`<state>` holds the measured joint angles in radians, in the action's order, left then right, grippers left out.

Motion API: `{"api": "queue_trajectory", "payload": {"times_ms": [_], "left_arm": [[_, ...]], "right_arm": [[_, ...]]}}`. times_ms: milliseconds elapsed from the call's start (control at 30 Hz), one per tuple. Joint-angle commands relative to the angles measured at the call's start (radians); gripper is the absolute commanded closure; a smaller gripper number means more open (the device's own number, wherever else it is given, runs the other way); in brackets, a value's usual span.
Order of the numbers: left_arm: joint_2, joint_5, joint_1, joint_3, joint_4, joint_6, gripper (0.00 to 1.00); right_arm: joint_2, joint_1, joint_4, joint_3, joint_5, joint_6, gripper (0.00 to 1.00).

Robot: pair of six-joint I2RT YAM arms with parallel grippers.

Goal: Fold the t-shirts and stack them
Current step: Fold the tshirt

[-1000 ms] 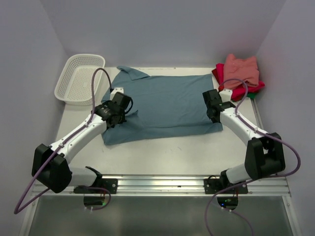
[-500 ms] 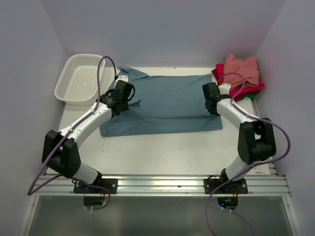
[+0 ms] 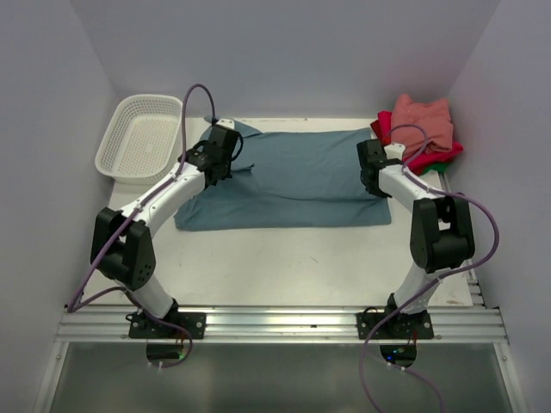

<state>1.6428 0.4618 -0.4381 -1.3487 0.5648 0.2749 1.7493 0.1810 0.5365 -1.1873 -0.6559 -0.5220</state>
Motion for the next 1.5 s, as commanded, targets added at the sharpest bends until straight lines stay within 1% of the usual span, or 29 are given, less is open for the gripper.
{"api": "queue_trajectory", "payload": {"times_ms": [0,133,267,400,500,567,600,733,767,967,1000,1133,1333,1467], "left_arm": [[0.026,0.0,0.016,-0.067,-0.039,-0.034,1.0],[0.06,-0.006,0.024,-0.087,-0.025,-0.037,1.0],[0.058,-0.028,0.024,-0.09,0.02,-0.028,1.0],[0.005,-0.064,0.025,-0.046,0.047,-0.01,1.0],[-0.06,-0.051,0.025,0.003,0.023,-0.016,1.0],[-0.069,-0.051,0.025,0.0,0.058,-0.01,1.0],[-0.074,-0.073,0.025,-0.003,0.07,-0.006,1.0],[-0.133,-0.118,0.024,0.031,0.099,0.023,1.0],[-0.149,-0.126,0.022,0.04,0.107,0.024,1.0],[-0.271,-0.158,0.003,0.106,0.179,0.069,1.0],[-0.3,-0.158,-0.002,0.115,0.188,0.075,1.0],[-0.356,-0.158,-0.028,0.172,0.201,0.093,1.0],[-0.399,-0.173,-0.045,0.21,0.25,0.135,1.0],[-0.443,-0.17,-0.065,0.241,0.267,0.161,1.0]], "right_arm": [[0.033,-0.009,-0.038,-0.07,0.002,0.001,1.0],[0.068,-0.011,-0.043,-0.104,0.012,0.008,1.0],[0.085,-0.011,-0.036,-0.12,0.016,0.016,1.0],[0.069,-0.011,-0.043,-0.106,0.012,0.02,1.0],[0.056,-0.011,-0.043,-0.107,0.013,0.022,1.0],[0.058,-0.012,-0.024,-0.118,0.019,0.02,1.0],[0.053,-0.011,-0.009,-0.115,0.027,0.02,1.0],[-0.031,-0.011,-0.017,-0.042,0.045,0.011,1.0],[-0.081,-0.011,-0.017,-0.025,0.047,0.013,1.0],[-0.26,-0.009,0.032,0.115,0.081,0.002,1.0],[-0.316,-0.009,0.048,0.129,0.084,0.002,1.0],[-0.437,-0.011,0.068,0.183,0.084,0.007,1.0],[-0.487,-0.009,0.115,0.187,0.116,0.004,1.0],[-0.505,-0.011,0.111,0.216,0.133,0.0,1.0]]}}
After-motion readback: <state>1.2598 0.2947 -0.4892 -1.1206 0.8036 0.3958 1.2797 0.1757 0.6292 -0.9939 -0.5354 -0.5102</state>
